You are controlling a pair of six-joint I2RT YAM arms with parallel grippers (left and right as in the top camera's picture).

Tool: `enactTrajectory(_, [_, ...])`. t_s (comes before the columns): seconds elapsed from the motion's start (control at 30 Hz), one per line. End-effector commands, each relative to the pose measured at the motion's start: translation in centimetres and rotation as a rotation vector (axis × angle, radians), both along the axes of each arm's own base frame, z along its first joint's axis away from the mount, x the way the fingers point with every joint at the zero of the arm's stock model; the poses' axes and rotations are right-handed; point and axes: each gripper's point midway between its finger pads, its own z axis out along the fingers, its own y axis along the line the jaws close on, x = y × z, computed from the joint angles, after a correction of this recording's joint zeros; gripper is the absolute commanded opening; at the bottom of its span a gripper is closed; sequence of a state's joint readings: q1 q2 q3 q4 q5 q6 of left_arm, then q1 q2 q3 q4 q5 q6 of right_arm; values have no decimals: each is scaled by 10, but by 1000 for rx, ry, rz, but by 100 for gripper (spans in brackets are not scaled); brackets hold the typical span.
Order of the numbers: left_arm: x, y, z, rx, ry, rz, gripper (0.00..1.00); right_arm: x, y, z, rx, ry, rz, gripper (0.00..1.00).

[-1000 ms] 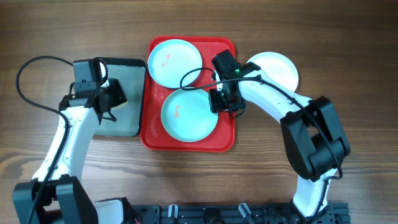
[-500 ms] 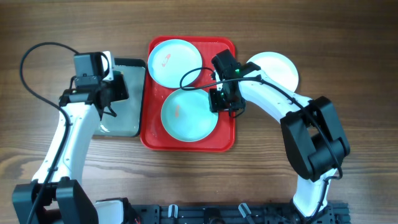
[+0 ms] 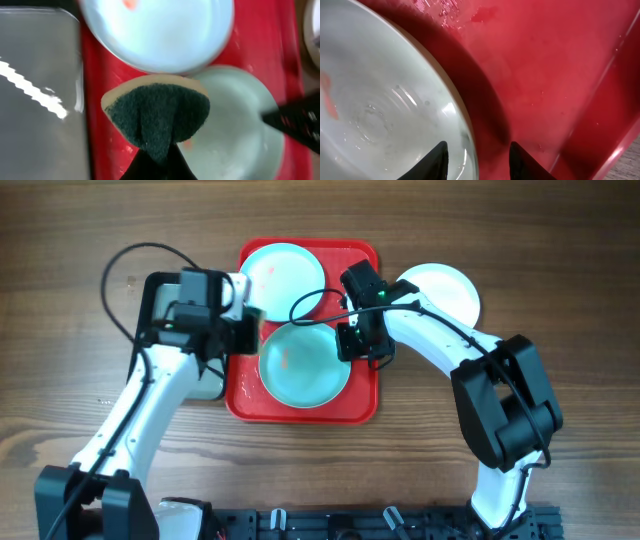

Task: Clean dirty plates on tray and stack at the side
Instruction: 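Move the sponge over the teal plate with the left gripper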

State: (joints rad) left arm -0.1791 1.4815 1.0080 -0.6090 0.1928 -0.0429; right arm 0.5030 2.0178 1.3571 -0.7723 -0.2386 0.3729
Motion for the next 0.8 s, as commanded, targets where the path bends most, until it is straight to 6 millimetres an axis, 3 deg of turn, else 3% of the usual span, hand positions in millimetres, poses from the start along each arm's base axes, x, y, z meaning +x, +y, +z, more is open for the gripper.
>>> enactTrajectory(0.0, [-9, -22, -1, -51, 39, -9, 4, 11, 2, 16, 12, -51, 4, 40])
enactTrajectory(0.37, [-29, -61, -44, -56, 151, -71, 4, 12, 3, 16, 15, -57, 1, 41])
enactTrajectory(0.53, [-23, -59, -66, -10, 171, -60, 4, 12, 3, 16, 15, -56, 1, 41])
enactTrajectory(0.77, [-15, -51, -72, 42, 143, -34, 4, 12, 3, 16, 15, -56, 1, 41])
